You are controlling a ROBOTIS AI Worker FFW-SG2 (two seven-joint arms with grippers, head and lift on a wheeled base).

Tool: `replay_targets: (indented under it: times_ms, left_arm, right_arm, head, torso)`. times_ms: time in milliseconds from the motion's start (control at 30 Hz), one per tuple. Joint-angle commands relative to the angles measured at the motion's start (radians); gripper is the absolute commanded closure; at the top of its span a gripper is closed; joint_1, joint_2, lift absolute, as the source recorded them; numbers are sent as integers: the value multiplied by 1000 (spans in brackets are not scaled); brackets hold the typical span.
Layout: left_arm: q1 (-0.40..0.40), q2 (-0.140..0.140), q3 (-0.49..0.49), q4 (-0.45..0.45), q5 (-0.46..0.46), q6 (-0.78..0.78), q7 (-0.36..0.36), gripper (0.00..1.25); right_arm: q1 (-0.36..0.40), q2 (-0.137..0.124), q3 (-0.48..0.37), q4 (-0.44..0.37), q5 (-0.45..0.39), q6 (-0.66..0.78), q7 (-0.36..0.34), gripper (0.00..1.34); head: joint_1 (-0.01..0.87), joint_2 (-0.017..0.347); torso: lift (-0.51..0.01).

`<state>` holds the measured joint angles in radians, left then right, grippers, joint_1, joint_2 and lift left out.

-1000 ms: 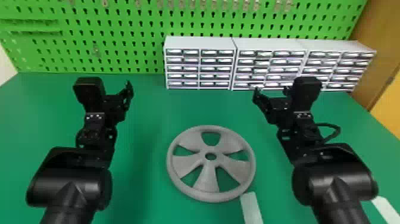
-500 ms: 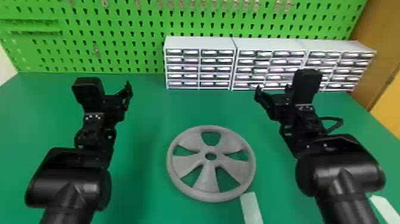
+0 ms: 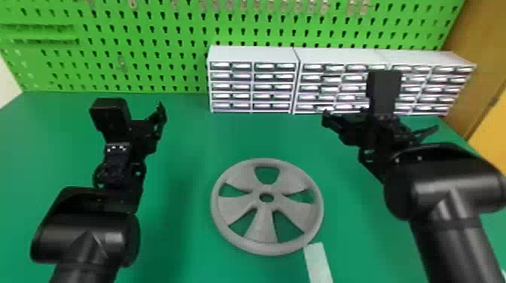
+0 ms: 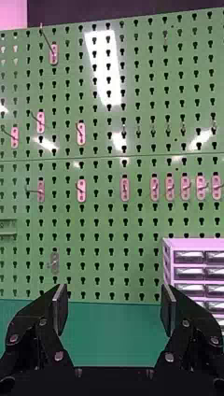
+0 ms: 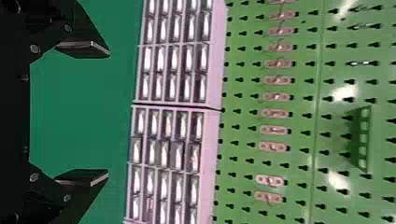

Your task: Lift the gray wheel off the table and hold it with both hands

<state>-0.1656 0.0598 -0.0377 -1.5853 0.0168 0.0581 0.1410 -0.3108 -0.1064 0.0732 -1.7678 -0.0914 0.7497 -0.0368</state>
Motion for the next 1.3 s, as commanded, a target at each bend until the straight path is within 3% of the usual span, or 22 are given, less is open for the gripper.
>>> replay_targets:
  times_ms: [0,200,367,1267]
  left_arm:
    - [1,0,1,-4,0,0,5,469]
    - [3,0,1,-9,0,-1,9,469]
    - [5,2,1,-10,0,0,11,469]
    - [0,3,-4,-12,2,-9,14,469]
  right_arm:
    - [-48,-12,-1,-33,-37,198,0,360]
    - [-106,-35,13,-52,-71,416,0,361]
    - [-143,-55,42,-48,-99,517,0,360]
    - [-267,-84,109,151,-298,754,-2,358]
  head:
    - [711,15]
    - [711,15]
    - [711,15]
    - [711,15]
  torso:
    - [-98]
    - [-98]
    - [-98]
    - [-98]
